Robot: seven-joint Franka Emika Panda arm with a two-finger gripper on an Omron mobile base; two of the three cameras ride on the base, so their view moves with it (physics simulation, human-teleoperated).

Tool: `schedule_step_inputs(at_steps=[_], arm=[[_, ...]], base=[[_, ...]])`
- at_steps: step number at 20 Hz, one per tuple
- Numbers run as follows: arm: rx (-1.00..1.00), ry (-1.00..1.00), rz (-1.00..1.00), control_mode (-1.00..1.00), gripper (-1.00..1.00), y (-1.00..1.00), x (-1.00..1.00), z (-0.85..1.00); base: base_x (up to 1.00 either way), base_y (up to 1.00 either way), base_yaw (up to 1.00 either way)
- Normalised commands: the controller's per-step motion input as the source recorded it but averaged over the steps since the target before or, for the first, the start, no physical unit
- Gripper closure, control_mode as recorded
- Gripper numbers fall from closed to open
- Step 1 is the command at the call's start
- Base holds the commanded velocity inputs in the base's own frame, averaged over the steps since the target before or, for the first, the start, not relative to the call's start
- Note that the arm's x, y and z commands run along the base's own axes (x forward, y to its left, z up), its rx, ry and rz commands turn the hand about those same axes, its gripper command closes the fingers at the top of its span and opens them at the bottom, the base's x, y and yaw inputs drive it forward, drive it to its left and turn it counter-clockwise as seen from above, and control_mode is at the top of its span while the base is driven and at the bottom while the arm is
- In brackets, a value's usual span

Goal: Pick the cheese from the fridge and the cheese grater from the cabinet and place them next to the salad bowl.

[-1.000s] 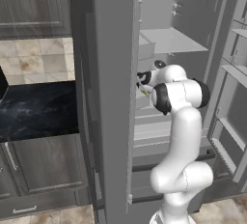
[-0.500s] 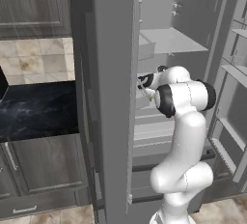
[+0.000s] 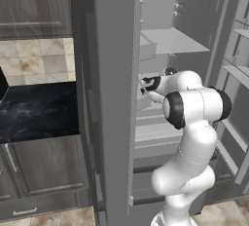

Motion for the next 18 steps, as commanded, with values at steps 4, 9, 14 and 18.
schedule_step_inputs(at_steps=[4,9,14,18], arm=[[0.0,-0.04,0.0,-1.0,1.0,-0.05,-0.53,0.34],[0.0,0.0,0.0,-1.0,1.0,0.0,-0.57,0.41],[0.0,0.04,0.0,-1.0,1.0,0.0,-0.43,0.59],[0.0,0.1,0.0,-1.0,1.0,-0.01,-0.36,0.45]], base=[[0.0,0.0,0.0],[0.0,0.0,0.0],[0.0,0.0,0.0],[0.0,0.0,0.0]])
